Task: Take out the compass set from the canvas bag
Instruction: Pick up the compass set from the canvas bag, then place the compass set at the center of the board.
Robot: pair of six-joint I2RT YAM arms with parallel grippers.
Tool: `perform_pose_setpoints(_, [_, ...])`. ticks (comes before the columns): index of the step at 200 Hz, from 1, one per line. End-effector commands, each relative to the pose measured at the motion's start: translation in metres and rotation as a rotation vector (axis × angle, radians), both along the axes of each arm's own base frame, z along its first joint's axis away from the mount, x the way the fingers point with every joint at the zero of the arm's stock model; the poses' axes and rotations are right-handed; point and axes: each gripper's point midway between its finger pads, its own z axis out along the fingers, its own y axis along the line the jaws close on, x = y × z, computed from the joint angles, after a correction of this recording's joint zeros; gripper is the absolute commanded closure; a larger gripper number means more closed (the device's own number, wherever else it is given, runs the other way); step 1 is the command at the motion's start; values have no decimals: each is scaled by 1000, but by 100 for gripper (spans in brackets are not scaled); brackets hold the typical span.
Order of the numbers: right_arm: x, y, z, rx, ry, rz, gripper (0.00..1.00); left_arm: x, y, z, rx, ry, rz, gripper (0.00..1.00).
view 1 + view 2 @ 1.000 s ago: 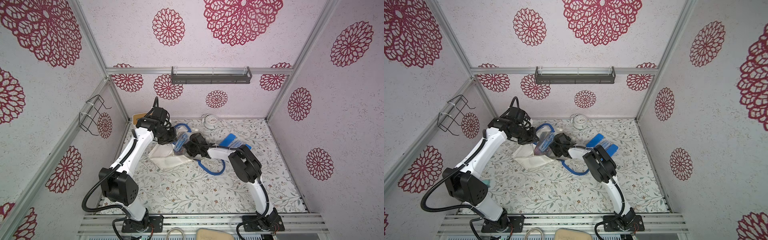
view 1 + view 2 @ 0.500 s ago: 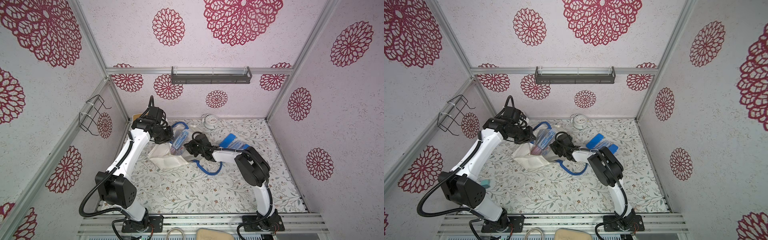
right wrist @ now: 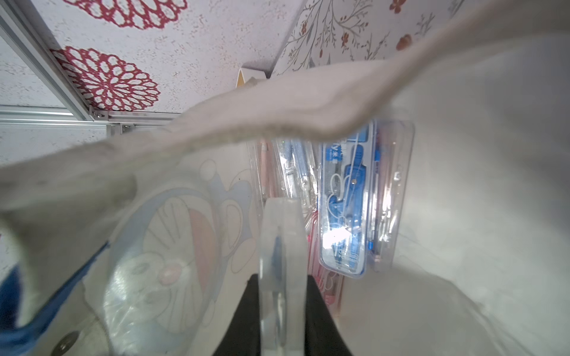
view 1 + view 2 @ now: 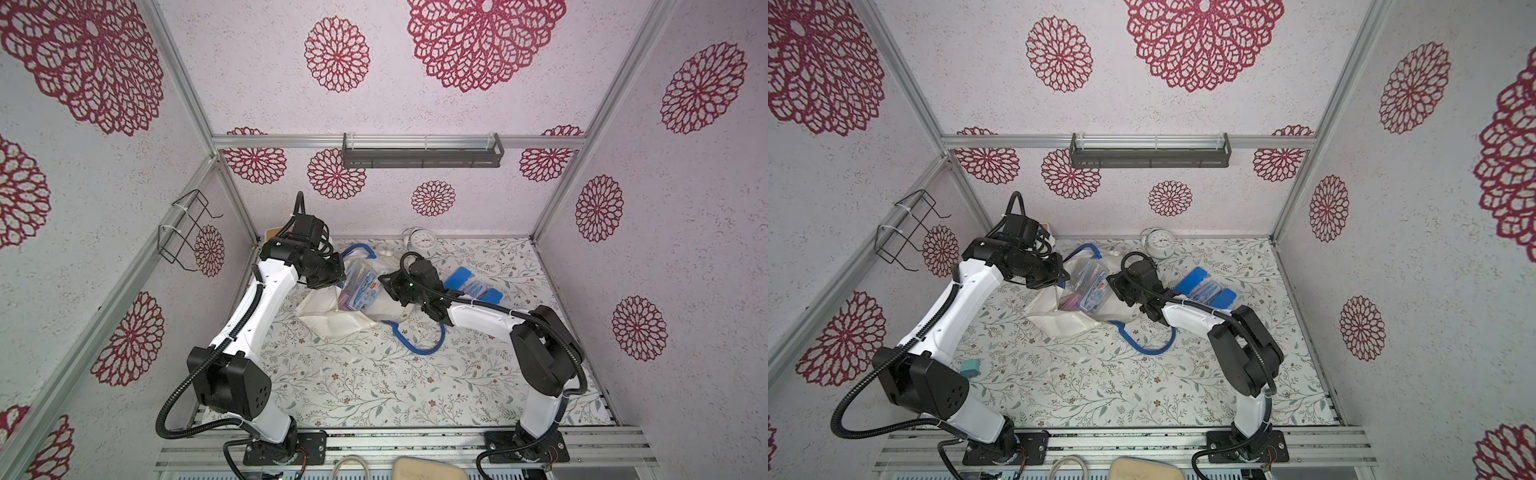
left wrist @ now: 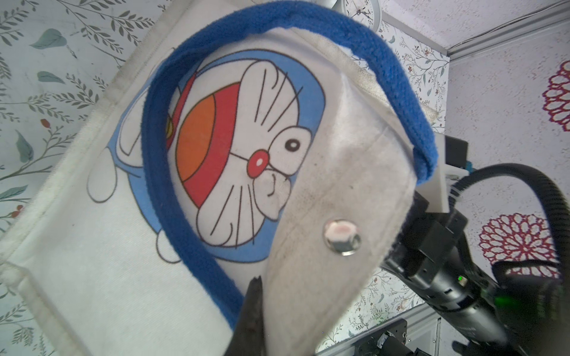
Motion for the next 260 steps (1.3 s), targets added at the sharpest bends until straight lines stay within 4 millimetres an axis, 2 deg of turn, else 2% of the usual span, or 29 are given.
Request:
perform_pose_setpoints(1, [3,-34,46,-21,-111,-38,86,-5,4,15,-17,-34,9,100])
perform_pose_setpoints(34, [1,-98,64,-21,-143,-93,86,-1,8,15,-19,-35,20,100])
perform_pose_setpoints(48, [-2,-133,64,-31,-141,-116,86,0,8,16,-23,-37,24,100])
perform_pose_setpoints(64, [-5,-182,57,-84,-132,-148,86,1,8,19,-30,-45,23,100])
perform_pose_setpoints(88, [-17,-258,28,-262,-72,-168,84,2,7,22,-33,-53,18,100])
perform_pose_setpoints(105, [-29,-309,-5,-417,46,-179,84,2,5,24,-40,-56,9,100])
perform_pose_setpoints(126, [-40,-357,-38,-579,177,-201,84,1,3,23,-46,-52,0,100])
perform_pose_setpoints(154, [-38,-380,-69,-595,249,-228,84,0,3,22,-50,-49,-3,100])
perform_pose_setpoints(189, [-26,-390,-101,-526,295,-253,84,-1,1,18,-65,-34,0,100])
perform_pose_setpoints(229, [-13,-403,-122,-520,336,-264,82,-3,1,15,-69,-32,5,100])
perform_pose_setpoints(260, [-8,-407,-134,-462,336,-268,75,-3,3,15,-63,-37,8,100])
